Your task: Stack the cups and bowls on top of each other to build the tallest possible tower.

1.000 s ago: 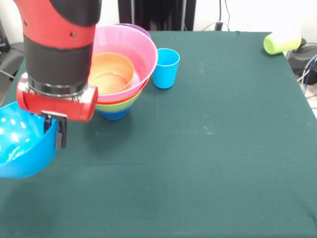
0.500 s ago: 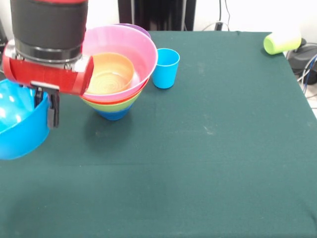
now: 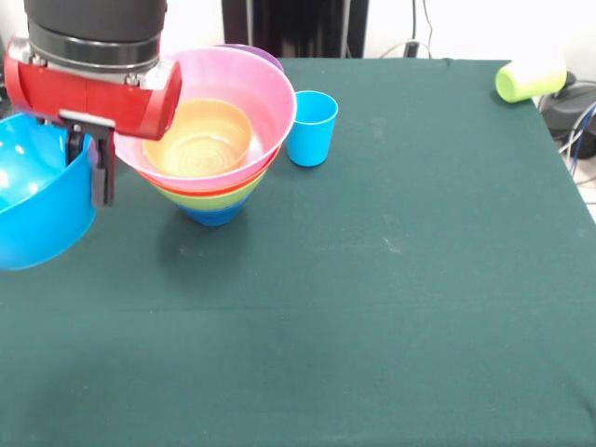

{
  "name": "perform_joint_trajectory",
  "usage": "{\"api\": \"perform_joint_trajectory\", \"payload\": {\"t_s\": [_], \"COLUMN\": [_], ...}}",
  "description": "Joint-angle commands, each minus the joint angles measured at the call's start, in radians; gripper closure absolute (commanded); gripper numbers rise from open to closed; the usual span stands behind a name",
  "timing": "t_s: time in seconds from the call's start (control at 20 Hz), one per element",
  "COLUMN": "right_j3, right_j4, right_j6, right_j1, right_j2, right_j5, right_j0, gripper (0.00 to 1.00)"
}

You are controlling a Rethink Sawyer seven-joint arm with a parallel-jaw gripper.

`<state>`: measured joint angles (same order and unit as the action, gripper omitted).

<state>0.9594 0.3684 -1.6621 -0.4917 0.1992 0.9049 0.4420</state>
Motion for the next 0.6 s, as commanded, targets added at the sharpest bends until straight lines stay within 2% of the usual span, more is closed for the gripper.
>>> {"api": "perform_joint_trajectory", "payload": {"t_s": [0.05, 0.6], "right_j3": [0.149, 0.271], "right_j4": [-0.008, -0.016], "right_j6": [0.212, 0.161], "right_j1": [-0.05, -0.121], "right_j2": [0.083, 0.075], "right_j5": [0.12, 0.078], "right_j0": [-0.014, -0.008], "gripper": [1.0, 1.0]}}
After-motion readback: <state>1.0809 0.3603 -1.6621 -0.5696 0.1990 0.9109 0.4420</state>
